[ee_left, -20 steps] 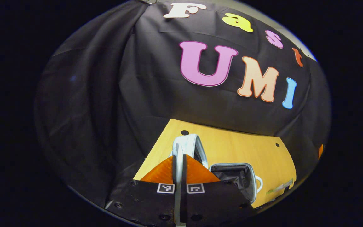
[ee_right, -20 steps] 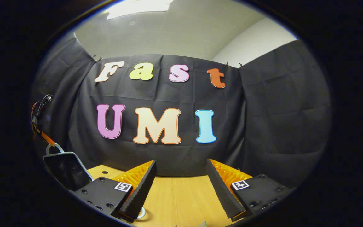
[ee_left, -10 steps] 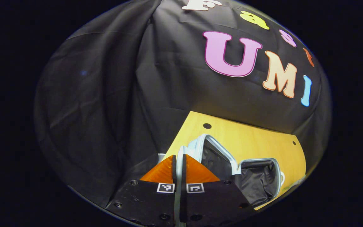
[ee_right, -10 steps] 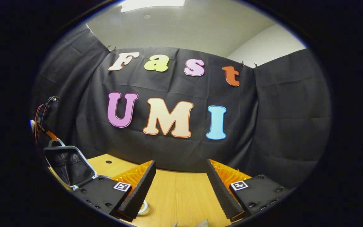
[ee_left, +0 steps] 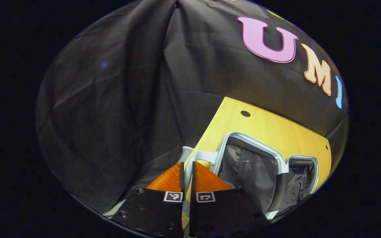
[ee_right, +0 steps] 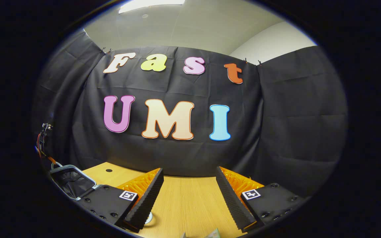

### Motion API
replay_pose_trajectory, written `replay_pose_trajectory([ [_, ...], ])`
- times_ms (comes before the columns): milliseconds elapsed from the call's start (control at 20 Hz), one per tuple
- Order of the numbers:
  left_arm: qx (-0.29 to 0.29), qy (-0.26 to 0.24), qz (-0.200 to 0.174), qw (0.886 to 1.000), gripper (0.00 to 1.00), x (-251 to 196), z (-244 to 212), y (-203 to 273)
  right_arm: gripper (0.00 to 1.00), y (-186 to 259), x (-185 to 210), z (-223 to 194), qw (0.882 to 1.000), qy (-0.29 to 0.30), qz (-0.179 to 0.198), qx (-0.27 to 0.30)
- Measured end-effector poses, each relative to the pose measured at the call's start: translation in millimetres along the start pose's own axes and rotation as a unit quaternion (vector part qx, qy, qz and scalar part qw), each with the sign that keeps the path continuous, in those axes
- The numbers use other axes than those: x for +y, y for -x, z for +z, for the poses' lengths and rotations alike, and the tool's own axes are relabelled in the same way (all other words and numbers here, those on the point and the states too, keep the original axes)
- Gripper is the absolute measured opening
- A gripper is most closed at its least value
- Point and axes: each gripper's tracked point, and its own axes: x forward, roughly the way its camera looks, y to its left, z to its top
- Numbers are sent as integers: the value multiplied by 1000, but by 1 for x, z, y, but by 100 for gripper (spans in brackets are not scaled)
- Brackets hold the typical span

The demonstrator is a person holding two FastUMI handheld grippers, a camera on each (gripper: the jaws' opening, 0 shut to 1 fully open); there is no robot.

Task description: First open the suitcase, pack the skin care products into it, and then close the suitcase.

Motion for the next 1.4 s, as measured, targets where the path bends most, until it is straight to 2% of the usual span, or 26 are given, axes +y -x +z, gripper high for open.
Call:
replay_pose_trajectory([
  [50,-13,2,2,1000,8,-4,1,0,98,1,-1,0,1000,2,-1,0],
  [150,-35,21,-12,999,10,-14,15,5,98,1,-4,1,1000,7,-1,-2],
  [200,-43,26,-18,999,15,-18,22,13,98,1,-5,4,1000,6,-1,-4],
  [350,-112,23,-23,993,70,-43,52,45,98,-1,-7,5,1000,-12,5,-1],
  [400,-140,23,-27,990,78,-50,64,61,98,-2,-7,7,1000,-18,8,-2],
  [600,-228,16,-38,973,86,-89,103,133,98,-8,-23,22,999,-29,13,-23],
  [650,-256,15,-47,965,87,-103,113,150,99,-12,-26,25,999,-32,18,-27],
  [700,-279,8,-54,959,92,-116,123,166,99,-16,-32,27,999,-33,20,-28],
  [750,-305,-3,-56,951,90,-126,128,182,96,-19,-39,27,999,-36,23,-26],
  [850,-342,-18,-63,937,91,-150,138,217,99,-22,-52,33,998,-46,33,-30],
  [900,-354,-19,-70,933,94,-167,138,231,98,-24,-60,37,998,-47,35,-35],
  [1000,-375,-24,-74,924,90,-200,138,253,98,-27,-78,40,998,-44,38,-41],
  [1200,-389,-45,-121,912,94,-273,117,292,98,-25,-103,41,997,-48,51,-40],
  [1250,-386,-52,-134,911,91,-288,109,297,98,-23,-106,41,996,-48,58,-42],
  [1400,-372,-65,-158,912,94,-328,85,311,98,-20,-124,42,995,-47,65,-52],
])
